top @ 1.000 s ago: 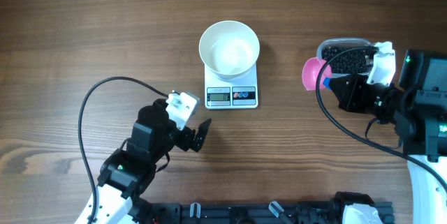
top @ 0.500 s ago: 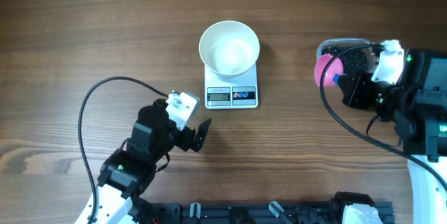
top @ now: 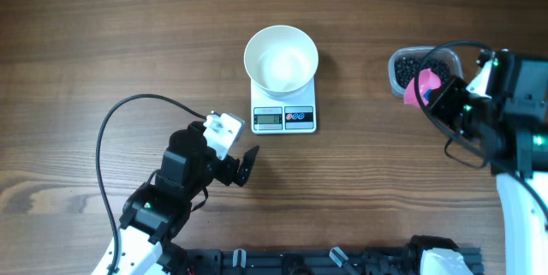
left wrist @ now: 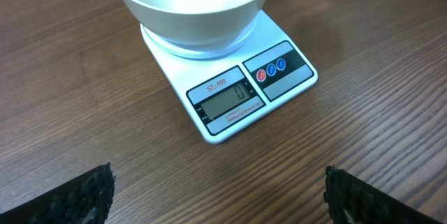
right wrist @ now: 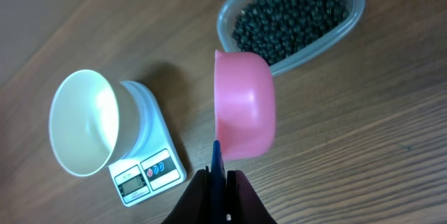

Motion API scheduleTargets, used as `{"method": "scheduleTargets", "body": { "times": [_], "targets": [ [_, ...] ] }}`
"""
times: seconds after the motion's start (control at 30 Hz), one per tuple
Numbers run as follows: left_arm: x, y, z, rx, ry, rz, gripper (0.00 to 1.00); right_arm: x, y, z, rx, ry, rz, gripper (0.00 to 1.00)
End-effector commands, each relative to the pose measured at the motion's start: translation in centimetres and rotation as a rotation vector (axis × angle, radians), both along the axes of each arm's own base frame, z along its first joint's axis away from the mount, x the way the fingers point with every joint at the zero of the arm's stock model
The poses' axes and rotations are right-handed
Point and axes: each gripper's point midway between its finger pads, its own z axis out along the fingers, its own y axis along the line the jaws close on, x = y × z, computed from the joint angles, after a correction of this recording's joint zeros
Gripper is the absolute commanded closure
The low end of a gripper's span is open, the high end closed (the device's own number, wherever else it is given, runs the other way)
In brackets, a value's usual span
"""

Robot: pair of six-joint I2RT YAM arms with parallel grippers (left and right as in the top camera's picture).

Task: Scoop item into bowl and weigh 150g on scale
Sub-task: 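Move the pink scoop with the right gripper over the bean tub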

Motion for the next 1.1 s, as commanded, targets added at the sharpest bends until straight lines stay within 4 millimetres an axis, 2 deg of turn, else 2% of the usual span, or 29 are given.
{"method": "scheduleTargets", "body": {
  "times": [0.0, 0.07, 0.2, 0.3, 0.4, 0.47, 0.57, 0.8, 0.9, 1.07],
  "targets": [
    [0.0, 0.1, -0.2, 0.002, 0.005, 0.011, 0.00, 1.5, 0.3, -0.8, 0.014, 0.038, 0.016, 0.96],
    [0.0, 0.1, -0.2, 0.003, 0.005, 0.011, 0.00, 2.3, 0.3, -0.5, 0.018, 0.041, 0.021, 0.96],
    [0.0, 0.1, -0.2, 0.003, 0.006, 0.011, 0.00, 4.5, -0.5, 2.3, -0.036, -0.014, 0.048, 0.96],
    [-0.2, 0.2, -0.5, 0.008, 0.017, 0.011, 0.00, 6.1, -2.5, 3.8, -0.155, -0.016, 0.043, 0.96],
    [-0.4, 0.3, -0.8, 0.015, 0.031, 0.011, 0.00, 7.3, -3.6, 4.5, -0.241, 0.007, 0.073, 0.96],
    [-0.4, 0.3, -0.8, 0.015, 0.031, 0.011, 0.00, 7.9, -4.3, 4.0, -0.297, 0.045, 0.138, 0.96],
    [-0.4, 0.3, -0.8, 0.015, 0.031, 0.011, 0.00, 7.9, -5.2, 2.9, -0.338, 0.086, 0.199, 0.96],
    [-0.4, 0.3, -0.8, 0.015, 0.031, 0.011, 0.00, 7.4, -6.9, 2.5, -0.381, 0.107, 0.250, 0.96],
    [-0.4, 0.3, -0.8, 0.015, 0.031, 0.011, 0.00, 6.5, -7.4, 2.0, -0.378, 0.130, 0.302, 0.96],
    [-0.4, 0.3, -0.8, 0.015, 0.031, 0.011, 0.00, 5.5, -7.8, 1.6, -0.350, 0.165, 0.292, 0.96]
  ]
}}
